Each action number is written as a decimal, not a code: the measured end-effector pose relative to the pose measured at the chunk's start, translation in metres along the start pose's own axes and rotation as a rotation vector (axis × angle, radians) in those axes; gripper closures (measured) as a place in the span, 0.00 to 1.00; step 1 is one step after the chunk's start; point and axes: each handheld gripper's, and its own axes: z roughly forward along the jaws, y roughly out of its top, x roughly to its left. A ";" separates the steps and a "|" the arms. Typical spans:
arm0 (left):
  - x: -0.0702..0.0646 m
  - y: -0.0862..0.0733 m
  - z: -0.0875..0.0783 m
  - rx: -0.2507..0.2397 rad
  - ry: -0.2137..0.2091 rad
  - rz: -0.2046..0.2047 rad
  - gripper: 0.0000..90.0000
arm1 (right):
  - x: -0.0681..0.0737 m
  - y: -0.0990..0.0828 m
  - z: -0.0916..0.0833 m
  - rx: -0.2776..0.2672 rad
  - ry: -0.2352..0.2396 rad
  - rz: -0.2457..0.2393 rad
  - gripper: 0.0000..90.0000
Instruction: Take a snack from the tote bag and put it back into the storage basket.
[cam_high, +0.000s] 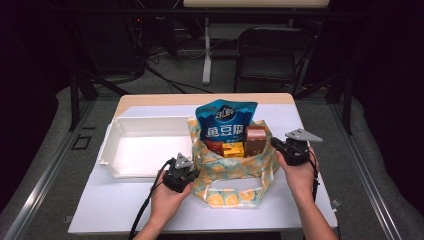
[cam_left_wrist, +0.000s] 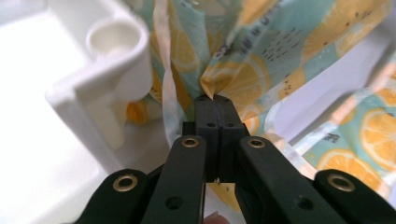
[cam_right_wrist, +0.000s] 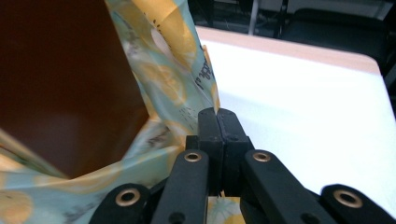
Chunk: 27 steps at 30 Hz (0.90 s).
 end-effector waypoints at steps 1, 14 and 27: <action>0.001 -0.002 0.003 0.017 -0.003 -0.011 1.00 | 0.000 -0.001 0.002 0.016 -0.005 -0.001 1.00; -0.005 -0.014 0.004 -0.025 -0.014 -0.018 1.00 | -0.009 -0.044 0.049 0.255 -0.003 0.023 0.99; -0.012 0.015 -0.049 -0.235 -0.064 -0.013 0.77 | -0.003 -0.035 -0.026 -0.098 0.093 0.060 0.58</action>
